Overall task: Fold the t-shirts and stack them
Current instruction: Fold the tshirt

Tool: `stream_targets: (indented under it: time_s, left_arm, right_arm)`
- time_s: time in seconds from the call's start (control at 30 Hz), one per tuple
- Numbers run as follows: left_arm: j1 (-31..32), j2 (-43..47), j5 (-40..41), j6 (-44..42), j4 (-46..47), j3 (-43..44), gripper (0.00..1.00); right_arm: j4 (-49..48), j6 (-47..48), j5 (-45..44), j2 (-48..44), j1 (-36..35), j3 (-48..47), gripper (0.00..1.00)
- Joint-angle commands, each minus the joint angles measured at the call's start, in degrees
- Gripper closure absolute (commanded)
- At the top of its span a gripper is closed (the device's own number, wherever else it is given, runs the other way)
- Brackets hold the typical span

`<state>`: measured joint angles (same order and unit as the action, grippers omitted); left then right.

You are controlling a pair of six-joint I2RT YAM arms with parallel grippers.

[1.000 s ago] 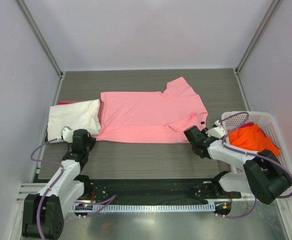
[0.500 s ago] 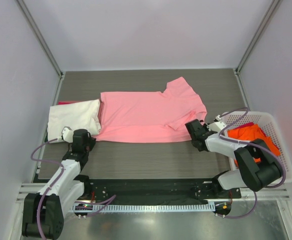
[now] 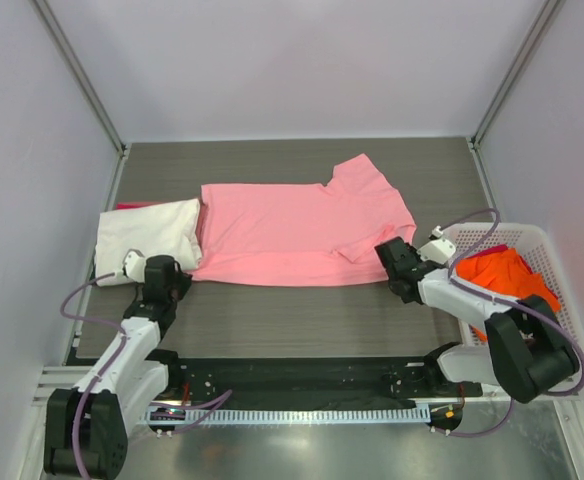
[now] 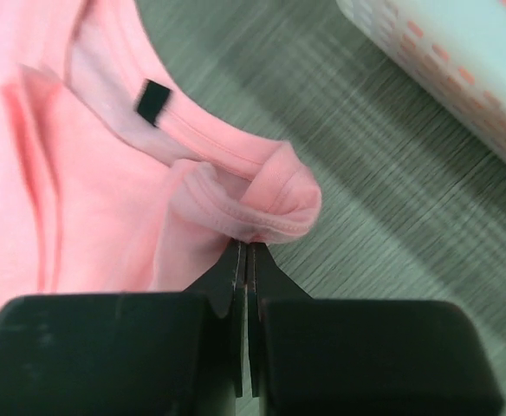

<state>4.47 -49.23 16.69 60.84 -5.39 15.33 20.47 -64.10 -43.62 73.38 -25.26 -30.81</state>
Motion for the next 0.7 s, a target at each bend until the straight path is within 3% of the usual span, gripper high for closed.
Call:
stream_targets:
  time_s: [0.0, 0.3, 0.5, 0.67]
  left_arm:
    - [-0.4, 2.4, 0.7, -1.8, -3.7, 4.8, 1.00]
    - [-0.3, 4.2, -0.4, -3.5, -14.5, 15.9, 1.00]
    - [-0.8, -1.6, 1.3, -7.9, -25.1, 33.9, 1.00]
    - [-1.7, -0.1, 1.0, -10.6, -31.8, 45.3, 1.00]
  right_arm:
    - [6.8, 4.5, -2.4, -5.9, 0.4, -6.4, 0.99]
    - [13.4, 14.6, -0.2, -10.5, 1.6, -20.1, 0.99]
    - [17.8, 21.0, 4.7, -9.8, 5.4, -35.3, 0.99]
    - [23.2, 23.9, 5.8, -13.2, 6.4, -43.4, 0.99]
